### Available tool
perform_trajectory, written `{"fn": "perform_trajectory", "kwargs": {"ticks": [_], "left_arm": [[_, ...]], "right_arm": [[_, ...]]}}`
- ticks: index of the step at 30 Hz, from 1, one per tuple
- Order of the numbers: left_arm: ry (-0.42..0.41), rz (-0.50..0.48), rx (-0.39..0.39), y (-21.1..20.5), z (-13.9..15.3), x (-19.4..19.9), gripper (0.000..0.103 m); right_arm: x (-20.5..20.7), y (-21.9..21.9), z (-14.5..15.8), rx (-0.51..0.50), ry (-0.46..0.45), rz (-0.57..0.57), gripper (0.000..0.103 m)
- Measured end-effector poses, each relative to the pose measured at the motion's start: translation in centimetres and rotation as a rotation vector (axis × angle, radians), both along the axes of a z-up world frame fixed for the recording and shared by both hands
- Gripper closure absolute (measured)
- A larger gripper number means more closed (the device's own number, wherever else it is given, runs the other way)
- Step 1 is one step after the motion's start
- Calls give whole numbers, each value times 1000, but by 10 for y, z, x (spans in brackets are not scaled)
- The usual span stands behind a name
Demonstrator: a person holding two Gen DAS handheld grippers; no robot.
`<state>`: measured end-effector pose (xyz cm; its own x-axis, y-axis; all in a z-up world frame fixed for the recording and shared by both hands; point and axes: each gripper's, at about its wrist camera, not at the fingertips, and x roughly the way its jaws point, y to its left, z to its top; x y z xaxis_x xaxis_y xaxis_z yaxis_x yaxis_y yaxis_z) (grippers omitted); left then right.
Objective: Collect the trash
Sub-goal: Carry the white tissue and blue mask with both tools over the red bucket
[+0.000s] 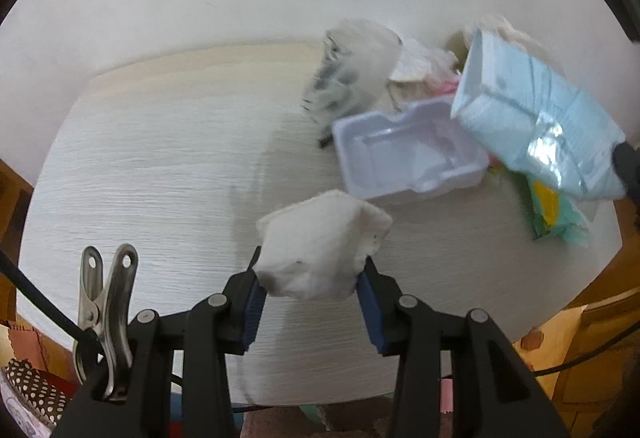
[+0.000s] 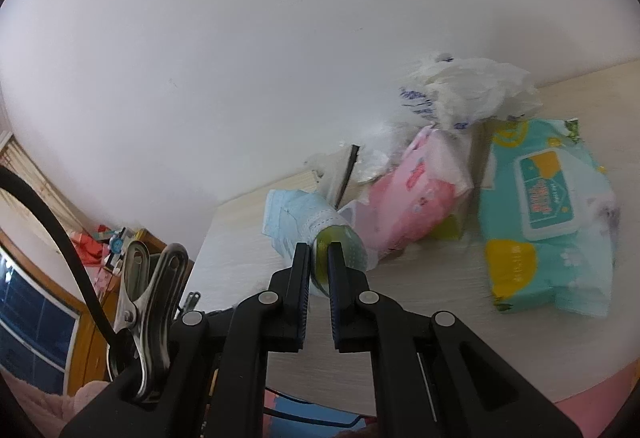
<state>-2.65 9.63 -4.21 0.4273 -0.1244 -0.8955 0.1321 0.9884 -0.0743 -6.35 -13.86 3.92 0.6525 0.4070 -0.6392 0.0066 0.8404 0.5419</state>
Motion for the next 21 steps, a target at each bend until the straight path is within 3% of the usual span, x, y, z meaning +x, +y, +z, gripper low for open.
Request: {"fn": "perform_trajectory", "kwargs": {"ticks": [14,21], "left_arm": [[-39,58,-3,75,42,-20,59],[-40,61,-12,111,45,-13,59]], "right_arm": [[14,68,2,-3,-11,61,93],[24,117,3,-8,-16,85,93]]}}
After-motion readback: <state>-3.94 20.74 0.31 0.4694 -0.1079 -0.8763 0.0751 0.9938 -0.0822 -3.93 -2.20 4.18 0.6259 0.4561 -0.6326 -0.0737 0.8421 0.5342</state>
